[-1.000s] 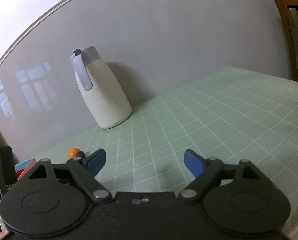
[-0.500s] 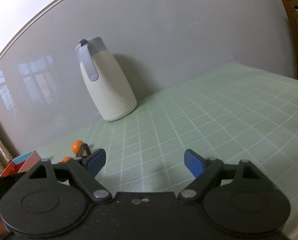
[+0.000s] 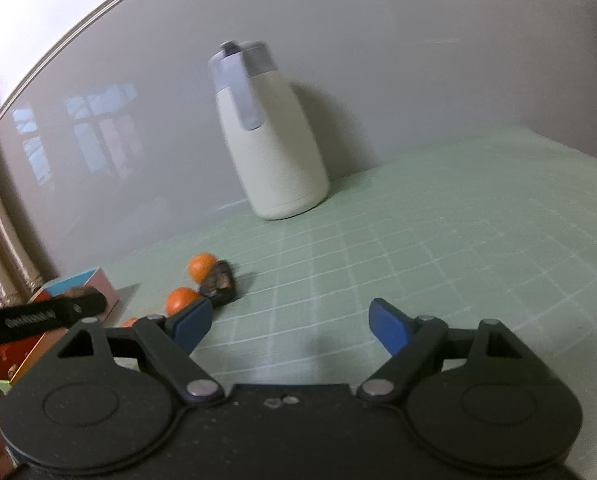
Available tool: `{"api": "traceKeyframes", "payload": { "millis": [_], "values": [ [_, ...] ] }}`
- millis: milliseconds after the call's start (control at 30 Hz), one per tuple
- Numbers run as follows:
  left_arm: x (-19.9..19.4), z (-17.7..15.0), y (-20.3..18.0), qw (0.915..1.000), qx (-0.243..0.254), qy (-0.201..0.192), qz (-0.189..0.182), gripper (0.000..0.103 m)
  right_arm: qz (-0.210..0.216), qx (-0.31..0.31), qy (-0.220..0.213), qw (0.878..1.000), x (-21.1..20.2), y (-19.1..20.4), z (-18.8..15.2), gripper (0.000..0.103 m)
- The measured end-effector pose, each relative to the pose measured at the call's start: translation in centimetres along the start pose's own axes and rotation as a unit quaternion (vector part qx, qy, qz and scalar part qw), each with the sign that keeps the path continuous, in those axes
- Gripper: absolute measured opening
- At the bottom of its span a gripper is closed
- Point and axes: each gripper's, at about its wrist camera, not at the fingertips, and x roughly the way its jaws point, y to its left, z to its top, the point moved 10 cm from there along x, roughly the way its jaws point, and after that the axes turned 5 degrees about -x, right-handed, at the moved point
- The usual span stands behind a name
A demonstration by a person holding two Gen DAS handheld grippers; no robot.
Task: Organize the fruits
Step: 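Carry the dark brown fruit with the left tool over the box, then open the left tool to drop the dark fruit into the box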
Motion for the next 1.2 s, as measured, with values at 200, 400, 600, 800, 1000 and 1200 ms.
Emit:
{"api": "traceKeyframes", "payload": {
  "millis": [200,400,600,800,1000,1200],
  "values": [
    [-1.8,1.6,6.2,0.998,-0.009,-0.03,0.055,0.042,0.023,-0.019,0.011,0.999,0.9,2.9,-0.6,0.085],
    [-2.3,2.0,13.0,0.992,-0.024,-0.04,0.117,0.042,0.045,-0.042,0.02,0.998,1.7,6.0,-1.2,0.085],
    [-1.1,0.5,18.2,0.9865,-0.041,-0.009,0.158,0.042,0.066,-0.065,0.028,0.995,2.3,9.2,-1.9,0.085],
    [-0.2,-1.0,20.7,0.9827,-0.061,0.018,0.174,0.042,0.085,-0.078,0.032,0.993,3.0,11.7,-1.9,0.085],
    [-0.3,-1.9,21.0,0.9805,-0.059,0.032,0.185,0.042,0.102,-0.09,0.034,0.99,3.4,13.6,-1.9,0.085],
    [-0.5,-2.3,21.6,0.9801,-0.076,0.036,0.18,0.043,0.114,-0.1,0.037,0.988,3.6,14.9,-2.1,0.083]
  ]
}}
